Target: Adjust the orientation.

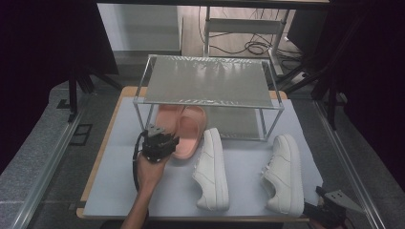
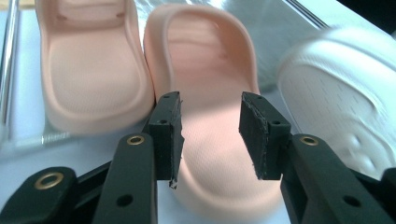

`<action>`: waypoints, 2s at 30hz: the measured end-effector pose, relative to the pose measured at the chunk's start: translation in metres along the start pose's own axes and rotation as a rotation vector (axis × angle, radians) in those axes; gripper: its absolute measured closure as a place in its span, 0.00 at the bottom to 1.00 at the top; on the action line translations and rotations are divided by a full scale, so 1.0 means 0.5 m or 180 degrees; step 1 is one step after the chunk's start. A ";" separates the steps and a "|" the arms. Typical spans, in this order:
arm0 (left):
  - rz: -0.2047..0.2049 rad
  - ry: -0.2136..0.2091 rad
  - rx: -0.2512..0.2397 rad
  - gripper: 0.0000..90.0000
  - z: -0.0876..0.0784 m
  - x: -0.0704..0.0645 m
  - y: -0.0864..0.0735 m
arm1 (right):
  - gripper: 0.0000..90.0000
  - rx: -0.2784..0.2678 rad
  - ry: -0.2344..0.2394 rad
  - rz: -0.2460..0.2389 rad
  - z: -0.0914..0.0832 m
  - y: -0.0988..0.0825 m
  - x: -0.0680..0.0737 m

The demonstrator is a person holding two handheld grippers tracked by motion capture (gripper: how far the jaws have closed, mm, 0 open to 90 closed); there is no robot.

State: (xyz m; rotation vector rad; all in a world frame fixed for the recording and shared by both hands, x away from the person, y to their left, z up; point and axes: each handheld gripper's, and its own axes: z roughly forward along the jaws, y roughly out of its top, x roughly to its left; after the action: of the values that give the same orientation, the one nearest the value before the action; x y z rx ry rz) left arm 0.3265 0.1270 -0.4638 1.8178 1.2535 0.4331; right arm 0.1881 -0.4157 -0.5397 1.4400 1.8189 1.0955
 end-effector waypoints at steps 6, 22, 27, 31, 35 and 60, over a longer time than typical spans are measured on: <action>0.0081 -0.0136 0.0010 0.73 -0.033 -0.006 -0.044 | 0.15 -0.0013 -0.0007 0.0007 0.001 0.000 0.001; 0.0431 -0.0196 0.0325 1.00 -0.004 -0.049 -0.105 | 0.15 -0.0015 -0.0008 0.0013 0.001 -0.001 0.001; 0.0450 -0.0114 0.0350 1.00 0.004 -0.049 -0.107 | 0.15 -0.0015 -0.0009 0.0015 0.001 -0.001 0.001; 0.0408 -0.0076 0.0307 1.00 0.013 -0.043 -0.105 | 0.15 -0.0015 -0.0009 0.0014 0.001 -0.001 0.001; 0.0394 -0.0041 0.0270 1.00 0.022 -0.040 -0.101 | 0.15 -0.0016 -0.0009 0.0015 0.001 -0.001 0.001; 0.0339 0.0015 0.0274 1.00 0.108 -0.040 -0.051 | 0.14 -0.0017 -0.0007 0.0011 0.001 -0.001 0.001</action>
State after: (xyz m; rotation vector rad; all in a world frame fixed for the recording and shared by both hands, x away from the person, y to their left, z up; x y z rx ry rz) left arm 0.3398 0.0880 -0.5114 1.9637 1.1985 0.4484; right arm 0.1881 -0.4154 -0.5402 1.4412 1.8115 1.0991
